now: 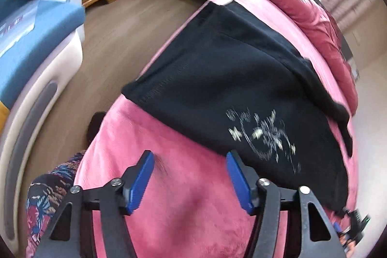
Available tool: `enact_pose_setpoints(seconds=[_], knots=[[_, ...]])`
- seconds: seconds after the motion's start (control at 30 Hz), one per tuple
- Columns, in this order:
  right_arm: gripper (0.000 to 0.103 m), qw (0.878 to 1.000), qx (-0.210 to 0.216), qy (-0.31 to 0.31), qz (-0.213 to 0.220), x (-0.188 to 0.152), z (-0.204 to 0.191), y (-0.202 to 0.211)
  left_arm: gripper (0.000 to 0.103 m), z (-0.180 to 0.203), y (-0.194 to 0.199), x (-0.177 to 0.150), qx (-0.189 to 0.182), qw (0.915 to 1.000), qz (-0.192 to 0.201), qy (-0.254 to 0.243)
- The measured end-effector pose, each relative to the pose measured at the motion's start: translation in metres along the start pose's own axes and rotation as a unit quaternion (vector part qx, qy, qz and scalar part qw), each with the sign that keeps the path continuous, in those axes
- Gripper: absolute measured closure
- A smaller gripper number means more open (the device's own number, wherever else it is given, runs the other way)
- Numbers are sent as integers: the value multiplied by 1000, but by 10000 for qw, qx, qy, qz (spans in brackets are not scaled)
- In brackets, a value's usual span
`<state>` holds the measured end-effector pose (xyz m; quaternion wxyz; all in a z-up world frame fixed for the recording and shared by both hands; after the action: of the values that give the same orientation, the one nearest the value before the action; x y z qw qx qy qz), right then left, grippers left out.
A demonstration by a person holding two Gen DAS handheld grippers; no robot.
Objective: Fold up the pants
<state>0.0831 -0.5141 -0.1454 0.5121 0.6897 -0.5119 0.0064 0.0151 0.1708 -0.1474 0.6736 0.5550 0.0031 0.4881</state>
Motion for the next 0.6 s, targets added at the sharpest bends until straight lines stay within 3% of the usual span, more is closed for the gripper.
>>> enact_pose_setpoints(seconds=[0.23,0.27,0.33,0.43,0.5,0.6], knots=[[31,9997,-140,182,73,17,-9,-23,56,-5,-23,21,48,9996,92,256],[35,9996,-157,214,85,20,-5,-23,57,-4,-25,24,79,9995,126,276],[40,9995,-195,221,69,24,-6,-28,74,-3,-29,28,179,9993,156,277],[58,9995,-214,218,47,31,-6,-32,93,3,-26,35,267,9990,345,101],[75,9994,-208,259,24,35,-7,-33,95,6,-21,38,217,9988,436,20],[82,9991,-148,390,73,43,-11,-28,96,11,-3,44,69,9983,566,-85]])
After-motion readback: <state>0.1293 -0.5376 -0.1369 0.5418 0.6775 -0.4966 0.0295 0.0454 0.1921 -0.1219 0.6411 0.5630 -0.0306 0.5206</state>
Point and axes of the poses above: each gripper's, at about its wrist camera, not at the fingertips, and y roughly against the way its jaws point, z to its right, x to its top, the point moved 4 cm from there along -y, roughly the way its jaws point, and after that the axes turned 14 degrees about z, right-handed, at the moved point
